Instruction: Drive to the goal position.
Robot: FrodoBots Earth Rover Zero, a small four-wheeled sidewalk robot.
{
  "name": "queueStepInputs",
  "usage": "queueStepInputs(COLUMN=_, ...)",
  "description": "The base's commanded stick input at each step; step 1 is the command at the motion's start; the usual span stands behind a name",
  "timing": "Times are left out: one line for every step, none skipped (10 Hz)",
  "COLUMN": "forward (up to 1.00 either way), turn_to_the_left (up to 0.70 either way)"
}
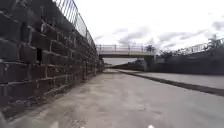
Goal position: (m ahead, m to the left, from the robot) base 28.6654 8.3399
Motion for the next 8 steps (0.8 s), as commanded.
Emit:
queueStepInputs(forward=1.00, turn_to_the_left=0.00)
queueStepInputs(forward=1.00, turn_to_the_left=0.00)
queueStepInputs(forward=1.00, turn_to_the_left=0.00)
queueStepInputs(forward=1.00, turn_to_the_left=0.00)
queueStepInputs(forward=1.00, turn_to_the_left=0.00)
queueStepInputs(forward=1.00, turn_to_the_left=0.00)
queueStepInputs(forward=1.00, turn_to_the_left=0.00)
queueStepInputs(forward=1.00, turn_to_the_left=0.00)
